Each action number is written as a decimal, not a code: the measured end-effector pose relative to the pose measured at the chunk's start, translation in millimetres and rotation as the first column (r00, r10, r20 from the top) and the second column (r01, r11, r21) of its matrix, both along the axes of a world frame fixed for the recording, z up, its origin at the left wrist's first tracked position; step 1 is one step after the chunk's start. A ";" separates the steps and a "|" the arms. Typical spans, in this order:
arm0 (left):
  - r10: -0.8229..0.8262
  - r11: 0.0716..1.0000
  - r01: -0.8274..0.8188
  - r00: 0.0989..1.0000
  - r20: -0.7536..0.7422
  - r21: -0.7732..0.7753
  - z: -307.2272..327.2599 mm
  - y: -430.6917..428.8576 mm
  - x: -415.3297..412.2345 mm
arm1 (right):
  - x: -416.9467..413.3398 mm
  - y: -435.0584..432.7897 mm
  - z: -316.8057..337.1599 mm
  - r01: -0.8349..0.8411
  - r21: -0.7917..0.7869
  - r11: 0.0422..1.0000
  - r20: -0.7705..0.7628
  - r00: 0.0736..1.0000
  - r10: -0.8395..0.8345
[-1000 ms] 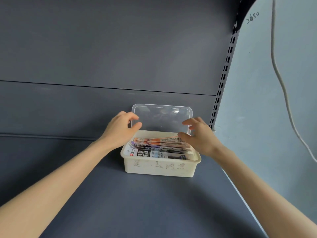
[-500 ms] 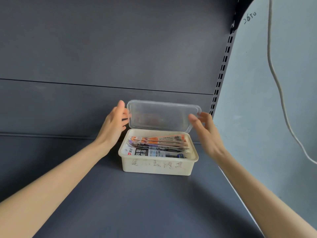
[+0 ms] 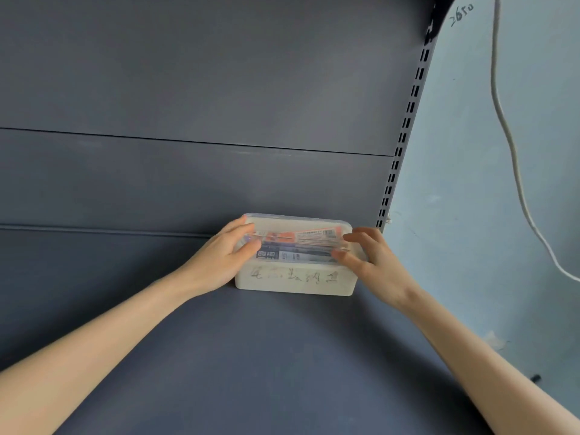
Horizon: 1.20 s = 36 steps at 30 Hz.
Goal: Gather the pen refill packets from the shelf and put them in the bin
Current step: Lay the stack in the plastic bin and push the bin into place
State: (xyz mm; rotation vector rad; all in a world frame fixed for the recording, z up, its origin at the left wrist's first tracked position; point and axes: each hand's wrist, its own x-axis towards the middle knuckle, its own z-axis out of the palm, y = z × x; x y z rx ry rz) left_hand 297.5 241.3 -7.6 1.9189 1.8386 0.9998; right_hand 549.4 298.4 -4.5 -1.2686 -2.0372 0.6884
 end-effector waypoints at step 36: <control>-0.092 0.967 0.020 0.957 -0.275 -0.254 21.3 52.5 14.5 | -13.6 56.4 10.8 -0.080 -0.088 0.993 0.342 0.934 0.105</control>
